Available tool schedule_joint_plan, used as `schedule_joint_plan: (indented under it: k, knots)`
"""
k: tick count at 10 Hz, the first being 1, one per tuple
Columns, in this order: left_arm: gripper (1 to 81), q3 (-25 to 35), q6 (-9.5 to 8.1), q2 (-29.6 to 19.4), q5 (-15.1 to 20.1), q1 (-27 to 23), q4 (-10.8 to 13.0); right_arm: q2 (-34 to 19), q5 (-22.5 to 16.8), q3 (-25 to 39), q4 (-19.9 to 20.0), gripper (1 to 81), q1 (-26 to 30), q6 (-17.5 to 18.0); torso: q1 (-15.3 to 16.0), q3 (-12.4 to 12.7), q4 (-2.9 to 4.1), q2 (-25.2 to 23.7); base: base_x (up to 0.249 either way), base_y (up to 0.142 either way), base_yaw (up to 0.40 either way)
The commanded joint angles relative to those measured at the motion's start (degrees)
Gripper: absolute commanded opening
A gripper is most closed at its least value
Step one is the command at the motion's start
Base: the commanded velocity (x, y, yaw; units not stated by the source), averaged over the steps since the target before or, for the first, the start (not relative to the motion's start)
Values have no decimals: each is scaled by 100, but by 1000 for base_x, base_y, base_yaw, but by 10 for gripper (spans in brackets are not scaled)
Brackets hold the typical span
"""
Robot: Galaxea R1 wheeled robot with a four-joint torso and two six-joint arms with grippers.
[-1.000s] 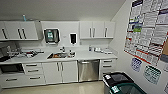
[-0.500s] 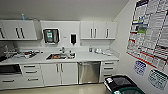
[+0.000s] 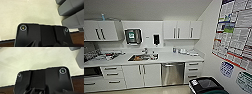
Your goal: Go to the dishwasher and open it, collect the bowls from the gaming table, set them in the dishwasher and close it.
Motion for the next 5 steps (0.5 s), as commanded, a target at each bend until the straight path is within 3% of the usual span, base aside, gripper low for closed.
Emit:
schedule_joint_plan:
  k: [1, 5]
  knots:
    - [811, 5, 30, -67, 280, -276, 47, -10, -291, 50, -47, 811, 268, -16, 2, -2, 0, 0, 117, 0, 0]
    - [811, 5, 30, -67, 280, -285, 47, -10, -291, 50, -47, 811, 268, -16, -1, -2, 0, 0, 115, 0, 0]
